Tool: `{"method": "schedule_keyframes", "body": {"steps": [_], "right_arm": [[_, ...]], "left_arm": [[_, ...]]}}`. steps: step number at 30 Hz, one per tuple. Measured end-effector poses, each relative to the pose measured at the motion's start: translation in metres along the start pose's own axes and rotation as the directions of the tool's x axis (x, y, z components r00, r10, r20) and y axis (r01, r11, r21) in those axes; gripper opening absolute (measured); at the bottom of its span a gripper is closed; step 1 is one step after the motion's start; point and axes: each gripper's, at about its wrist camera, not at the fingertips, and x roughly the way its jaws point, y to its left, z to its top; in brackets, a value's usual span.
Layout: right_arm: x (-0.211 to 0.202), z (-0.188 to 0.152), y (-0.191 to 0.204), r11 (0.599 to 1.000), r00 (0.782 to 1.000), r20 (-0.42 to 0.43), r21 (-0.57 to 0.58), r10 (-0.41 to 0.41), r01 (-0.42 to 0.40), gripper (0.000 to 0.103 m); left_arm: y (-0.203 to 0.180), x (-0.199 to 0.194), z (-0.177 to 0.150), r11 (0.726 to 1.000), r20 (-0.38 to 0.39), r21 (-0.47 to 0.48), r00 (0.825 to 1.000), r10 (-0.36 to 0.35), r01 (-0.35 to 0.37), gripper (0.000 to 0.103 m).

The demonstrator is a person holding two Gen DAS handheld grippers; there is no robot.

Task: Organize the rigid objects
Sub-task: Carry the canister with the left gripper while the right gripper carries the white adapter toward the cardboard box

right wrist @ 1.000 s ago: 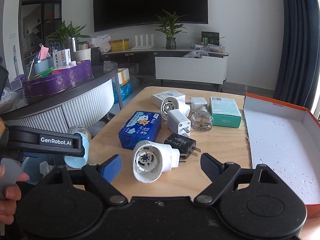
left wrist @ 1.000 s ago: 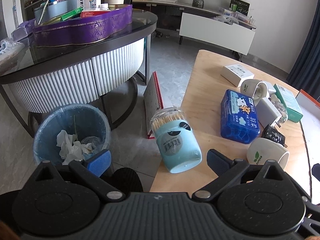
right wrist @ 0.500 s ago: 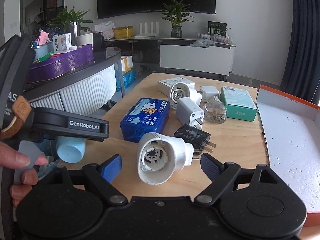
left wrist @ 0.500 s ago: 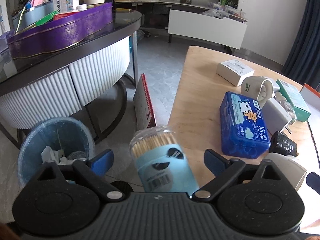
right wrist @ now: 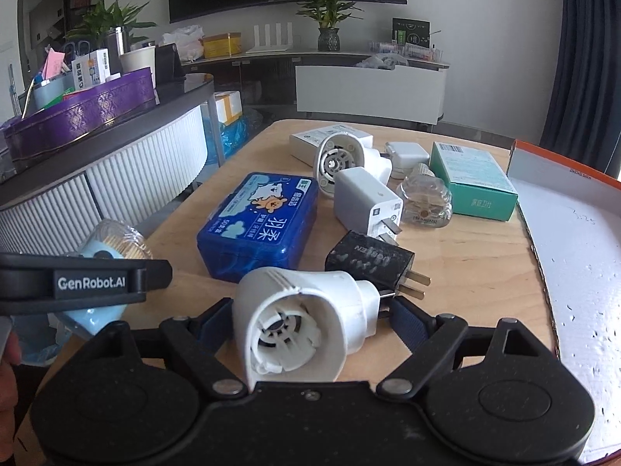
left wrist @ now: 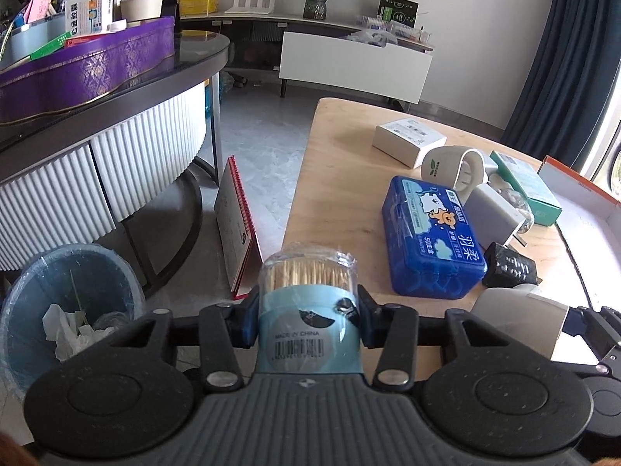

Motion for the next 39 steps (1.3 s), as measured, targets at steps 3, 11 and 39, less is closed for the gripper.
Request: {"method": "schedule_keyframes", "body": {"steps": [3, 11, 39], "right_arm": [[-0.004, 0.001, -0.001, 0.999, 1.0, -0.01, -0.023, 0.024, -0.024, 0.098], [-0.036, 0.004, -0.012, 0.999, 0.998, 0.041, -0.029, 0.041, -0.04, 0.098], [-0.122, 0.032, -0.141, 0.971, 0.977, 0.093, 0.16, -0.193, 0.176, 0.097]], "left_arm": [[0.002, -0.004, 0.004, 1.0, 0.001, -0.016, 1.0, -0.009, 0.009, 0.047], [-0.014, -0.024, 0.005, 0.999, 0.026, 0.01, 0.999, -0.047, 0.047, 0.047], [-0.147, -0.041, 0.04, 0.952, -0.001, 0.187, 0.969, -0.248, 0.244, 0.047]]}}
